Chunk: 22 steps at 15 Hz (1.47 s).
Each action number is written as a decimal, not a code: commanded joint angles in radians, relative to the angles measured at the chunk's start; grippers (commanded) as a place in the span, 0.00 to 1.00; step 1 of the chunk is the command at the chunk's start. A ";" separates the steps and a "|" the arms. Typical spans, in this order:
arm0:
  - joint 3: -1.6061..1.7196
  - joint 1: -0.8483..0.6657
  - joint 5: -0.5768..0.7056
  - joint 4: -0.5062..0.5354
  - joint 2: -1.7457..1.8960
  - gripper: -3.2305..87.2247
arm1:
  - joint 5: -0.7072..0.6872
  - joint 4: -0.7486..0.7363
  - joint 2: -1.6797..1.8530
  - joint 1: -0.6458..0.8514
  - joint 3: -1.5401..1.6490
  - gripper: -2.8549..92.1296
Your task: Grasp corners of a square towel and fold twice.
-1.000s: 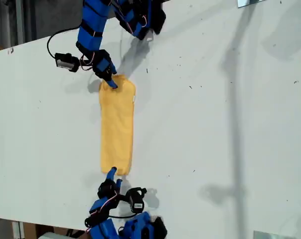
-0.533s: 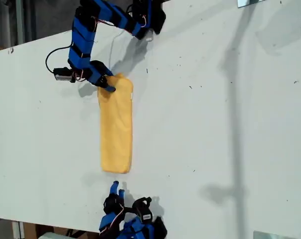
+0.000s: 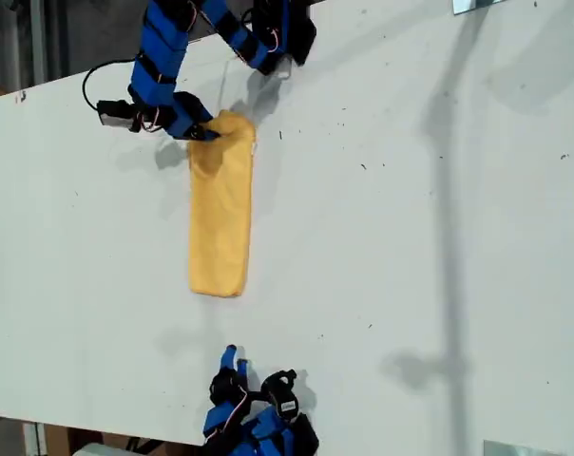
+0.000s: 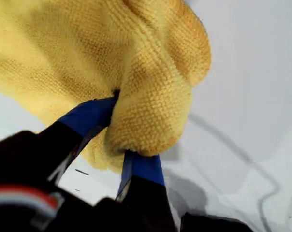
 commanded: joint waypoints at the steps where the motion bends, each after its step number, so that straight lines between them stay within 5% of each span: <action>1: 0.000 0.017 -0.020 -0.002 0.038 0.22 | 0.028 0.092 0.206 -0.083 -0.132 0.03; 6: 0.006 -0.005 -0.014 0.002 0.044 0.22 | -0.060 0.054 0.107 -0.287 -0.531 0.03; 14: 0.018 -0.005 -0.028 0.020 0.072 0.22 | -0.084 -0.291 -0.675 -0.402 -1.224 0.03; 19: 0.040 -0.009 -0.029 0.064 0.164 0.22 | -0.100 -0.365 -0.746 -0.423 -1.232 0.04; 22: 0.046 -0.012 -0.028 0.077 0.187 0.22 | -0.153 -0.359 -0.715 -0.451 -1.232 0.27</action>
